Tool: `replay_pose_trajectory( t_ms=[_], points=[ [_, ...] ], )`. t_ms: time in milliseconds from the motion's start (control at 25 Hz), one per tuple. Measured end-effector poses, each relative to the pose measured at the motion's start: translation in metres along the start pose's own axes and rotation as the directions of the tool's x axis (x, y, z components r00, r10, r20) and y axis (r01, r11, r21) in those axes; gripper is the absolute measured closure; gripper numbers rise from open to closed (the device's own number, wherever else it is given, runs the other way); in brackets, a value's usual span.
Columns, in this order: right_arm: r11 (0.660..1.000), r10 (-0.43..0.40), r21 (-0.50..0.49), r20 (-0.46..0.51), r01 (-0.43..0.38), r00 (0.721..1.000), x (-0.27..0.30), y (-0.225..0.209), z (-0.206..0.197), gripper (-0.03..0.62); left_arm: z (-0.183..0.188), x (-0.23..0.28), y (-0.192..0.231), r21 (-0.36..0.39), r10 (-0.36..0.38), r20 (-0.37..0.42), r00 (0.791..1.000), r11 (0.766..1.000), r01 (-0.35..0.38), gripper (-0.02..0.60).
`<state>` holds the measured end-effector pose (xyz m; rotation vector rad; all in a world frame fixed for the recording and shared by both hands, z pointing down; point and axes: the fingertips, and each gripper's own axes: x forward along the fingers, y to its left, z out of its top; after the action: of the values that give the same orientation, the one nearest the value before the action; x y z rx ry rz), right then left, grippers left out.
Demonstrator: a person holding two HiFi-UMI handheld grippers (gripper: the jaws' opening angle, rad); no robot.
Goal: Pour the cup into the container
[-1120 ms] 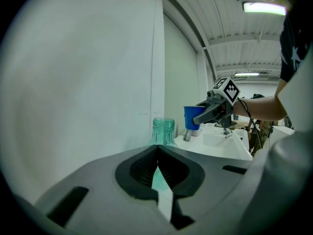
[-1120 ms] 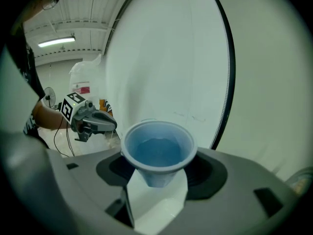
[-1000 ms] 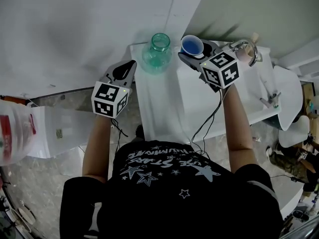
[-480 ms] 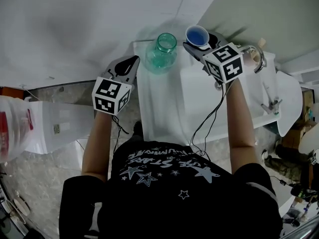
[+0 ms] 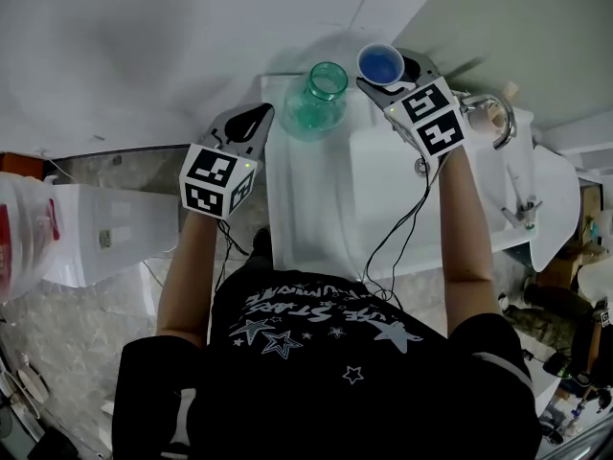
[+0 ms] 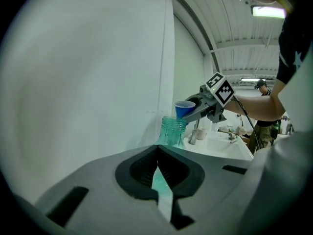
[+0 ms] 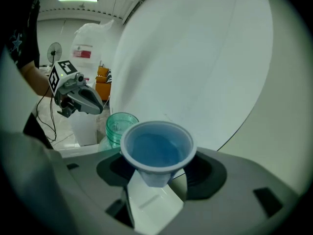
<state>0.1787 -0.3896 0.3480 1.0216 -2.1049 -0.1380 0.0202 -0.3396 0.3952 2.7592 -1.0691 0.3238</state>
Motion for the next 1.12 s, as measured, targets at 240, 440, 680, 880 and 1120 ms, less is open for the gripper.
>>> replay_pose_trajectory(
  t_ms=[240,440,680,880,1120],
  points=[
    [0.997,-0.01,-0.079,-0.037,0.007,0.999,0.004,0.002,0.006,0.309,-0.001,0.001,0.0,-0.011,0.001,0.012,1.0,1.0,-0.001,0.571],
    [0.988,-0.033,-0.153,-0.073,0.021,0.997,0.007,0.0,0.008,0.309,-0.003,0.001,0.001,-0.02,0.003,0.015,1.0,1.0,-0.003,0.571],
    [0.969,-0.078,-0.242,-0.1,0.052,0.992,0.01,-0.001,0.013,0.309,-0.008,0.002,0.002,-0.031,0.005,0.011,1.0,1.0,-0.005,0.571],
    [0.95,-0.119,-0.304,-0.129,0.075,0.984,0.013,0.001,0.011,0.309,-0.008,0.001,0.004,-0.038,0.005,0.018,1.0,0.999,-0.004,0.571],
    [0.93,-0.147,-0.357,-0.147,0.086,0.978,0.015,0.001,0.012,0.309,-0.008,0.001,0.003,-0.043,0.002,0.022,1.0,0.999,-0.001,0.571]
  ],
)
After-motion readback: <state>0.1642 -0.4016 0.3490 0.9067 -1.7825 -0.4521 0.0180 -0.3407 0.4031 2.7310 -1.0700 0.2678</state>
